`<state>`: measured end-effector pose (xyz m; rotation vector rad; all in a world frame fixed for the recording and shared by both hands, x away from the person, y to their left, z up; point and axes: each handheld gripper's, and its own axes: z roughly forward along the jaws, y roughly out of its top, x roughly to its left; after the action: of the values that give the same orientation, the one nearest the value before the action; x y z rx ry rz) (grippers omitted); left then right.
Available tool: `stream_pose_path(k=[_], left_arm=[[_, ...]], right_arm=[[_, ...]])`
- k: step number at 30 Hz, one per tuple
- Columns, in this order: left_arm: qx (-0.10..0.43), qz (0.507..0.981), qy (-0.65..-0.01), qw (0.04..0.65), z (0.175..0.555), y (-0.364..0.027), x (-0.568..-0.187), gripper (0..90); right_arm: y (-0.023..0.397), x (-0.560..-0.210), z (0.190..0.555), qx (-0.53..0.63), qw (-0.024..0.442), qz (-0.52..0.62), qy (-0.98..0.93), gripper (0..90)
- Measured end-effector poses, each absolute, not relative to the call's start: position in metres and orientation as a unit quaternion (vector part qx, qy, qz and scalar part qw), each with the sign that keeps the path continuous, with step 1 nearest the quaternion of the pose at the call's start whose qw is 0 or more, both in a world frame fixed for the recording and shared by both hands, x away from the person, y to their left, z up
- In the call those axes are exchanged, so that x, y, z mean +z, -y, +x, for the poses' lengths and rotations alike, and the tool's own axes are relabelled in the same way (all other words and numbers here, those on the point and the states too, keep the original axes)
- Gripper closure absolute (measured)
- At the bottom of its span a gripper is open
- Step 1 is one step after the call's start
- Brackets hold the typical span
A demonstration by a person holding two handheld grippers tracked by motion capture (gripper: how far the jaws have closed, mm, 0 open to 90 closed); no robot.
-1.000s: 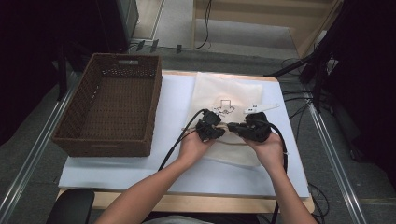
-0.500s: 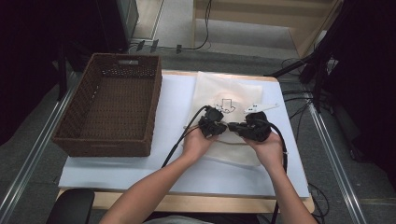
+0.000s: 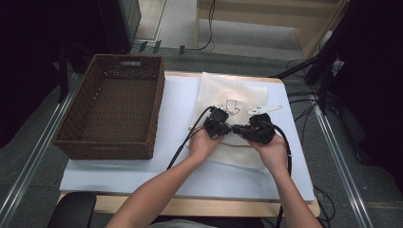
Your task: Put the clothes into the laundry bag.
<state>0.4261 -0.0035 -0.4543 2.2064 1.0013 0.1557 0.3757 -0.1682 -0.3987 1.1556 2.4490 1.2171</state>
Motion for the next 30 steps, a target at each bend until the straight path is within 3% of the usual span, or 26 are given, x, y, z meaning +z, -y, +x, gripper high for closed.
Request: stream_pose_path(k=[16,30], left_arm=[[0.086,0.840,-0.407,0.348,0.432,0.005,-0.455,90.0],[0.050,0.849,-0.384,0.361,0.410,-0.012,-0.446,84.6]], right_arm=[[0.168,-0.402,0.379,0.404,0.082,0.391,-0.823,89.2],[0.175,-0.404,0.381,0.410,0.084,0.395,-0.818,89.0]])
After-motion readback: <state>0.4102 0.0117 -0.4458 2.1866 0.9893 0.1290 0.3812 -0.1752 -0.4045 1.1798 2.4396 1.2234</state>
